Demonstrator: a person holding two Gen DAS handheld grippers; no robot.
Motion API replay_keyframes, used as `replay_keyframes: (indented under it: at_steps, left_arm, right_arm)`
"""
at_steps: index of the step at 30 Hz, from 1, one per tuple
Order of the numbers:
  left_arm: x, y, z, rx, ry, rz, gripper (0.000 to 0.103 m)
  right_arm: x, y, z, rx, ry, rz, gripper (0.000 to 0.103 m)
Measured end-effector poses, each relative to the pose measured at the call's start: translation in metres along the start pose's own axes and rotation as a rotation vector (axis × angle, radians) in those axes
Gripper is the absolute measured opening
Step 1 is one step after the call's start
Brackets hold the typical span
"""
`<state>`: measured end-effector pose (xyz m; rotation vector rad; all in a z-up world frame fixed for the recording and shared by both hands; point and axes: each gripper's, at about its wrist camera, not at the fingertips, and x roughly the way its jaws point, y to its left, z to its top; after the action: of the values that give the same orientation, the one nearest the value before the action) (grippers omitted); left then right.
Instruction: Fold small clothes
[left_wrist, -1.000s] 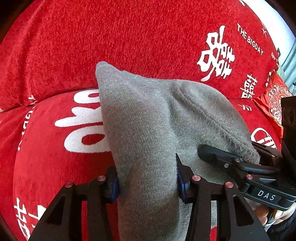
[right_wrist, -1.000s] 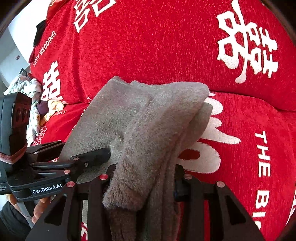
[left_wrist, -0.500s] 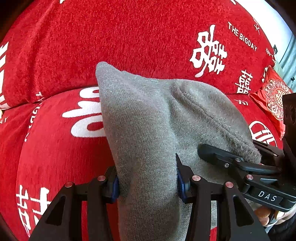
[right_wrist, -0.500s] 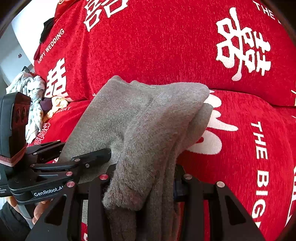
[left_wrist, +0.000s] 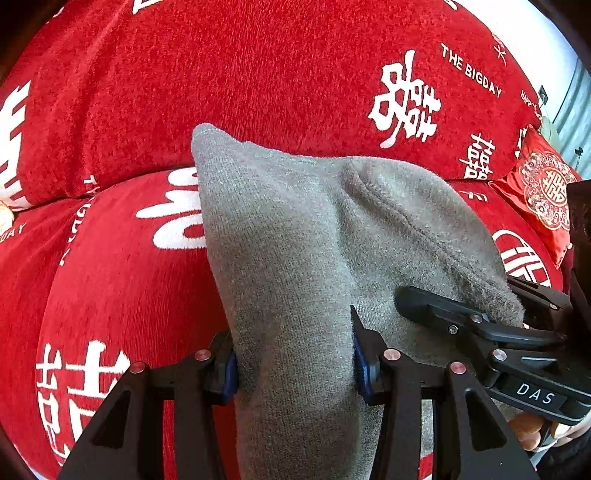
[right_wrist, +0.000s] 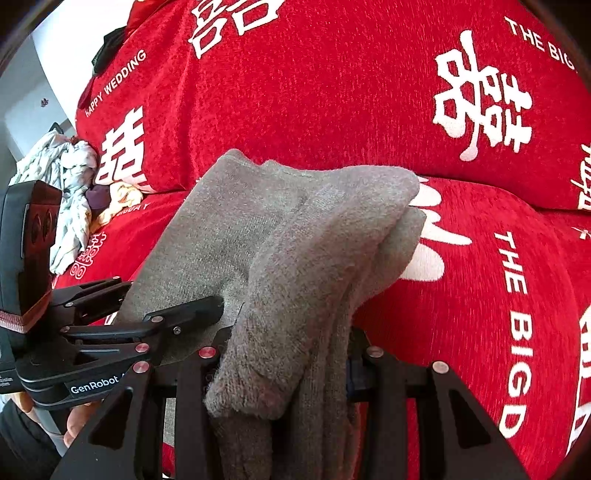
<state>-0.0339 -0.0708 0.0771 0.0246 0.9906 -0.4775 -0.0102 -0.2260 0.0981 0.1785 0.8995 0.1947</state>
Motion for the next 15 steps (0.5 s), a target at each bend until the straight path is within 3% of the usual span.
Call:
replay_keyframes:
  at_steps: [15]
  left_arm:
    - [-0.019, -0.005, -0.027, 0.016, -0.009, 0.029, 0.049]
  right_arm:
    - [-0.014, 0.025, -0.027, -0.022, -0.012, -0.026, 0.043]
